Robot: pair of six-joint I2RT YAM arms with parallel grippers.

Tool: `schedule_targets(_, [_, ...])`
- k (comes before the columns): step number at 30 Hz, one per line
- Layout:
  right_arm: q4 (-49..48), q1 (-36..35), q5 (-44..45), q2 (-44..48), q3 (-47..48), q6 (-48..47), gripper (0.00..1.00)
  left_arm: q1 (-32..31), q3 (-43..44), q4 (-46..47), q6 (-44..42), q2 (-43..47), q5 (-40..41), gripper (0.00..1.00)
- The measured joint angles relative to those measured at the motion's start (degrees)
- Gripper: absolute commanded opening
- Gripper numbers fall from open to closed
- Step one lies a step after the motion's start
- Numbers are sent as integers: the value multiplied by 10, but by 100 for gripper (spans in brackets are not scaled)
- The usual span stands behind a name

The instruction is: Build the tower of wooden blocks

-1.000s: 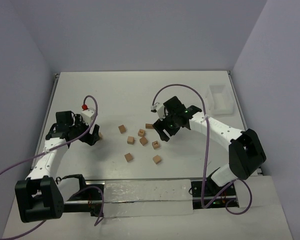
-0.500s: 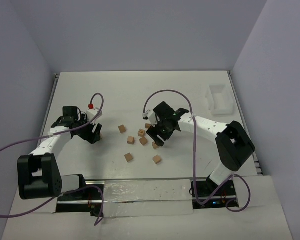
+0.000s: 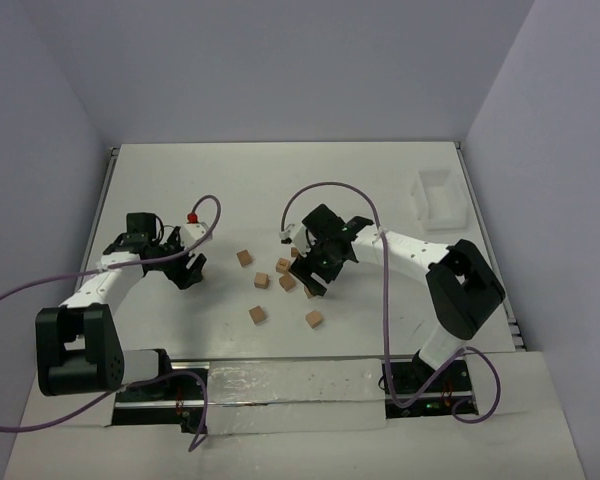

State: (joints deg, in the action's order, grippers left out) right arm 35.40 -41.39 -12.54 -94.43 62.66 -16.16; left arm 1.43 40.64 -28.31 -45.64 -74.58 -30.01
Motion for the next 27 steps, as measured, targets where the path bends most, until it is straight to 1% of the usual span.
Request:
schedule_targets(11, [4,0,-30,-28,0,23,76,0,0,18,-68,-33,-29,69])
schedule_targets(15, [4,0,-31,-38,0,36,74,0,0,25,-89,-46,-36,63])
schedule_targets(18, [4,0,-32,-41,0,42,75,0,0,25,-103,-64,-38,59])
schedule_targets(21, [3,0,-32,-41,0,46,77,1,4,21,-116,-84,-38,52])
schedule_targets(22, [3,0,-32,-41,0,48,77,1,8,20,-120,-91,-38,46])
schedule_targets(24, [4,0,-32,-41,0,48,77,2,17,19,-127,-104,-38,39])
schedule_targets(25, [4,0,-32,-41,0,48,79,3,22,18,-131,-108,-37,34])
schedule_targets(27, [4,0,-32,-41,0,49,80,4,30,17,-138,-116,-38,26])
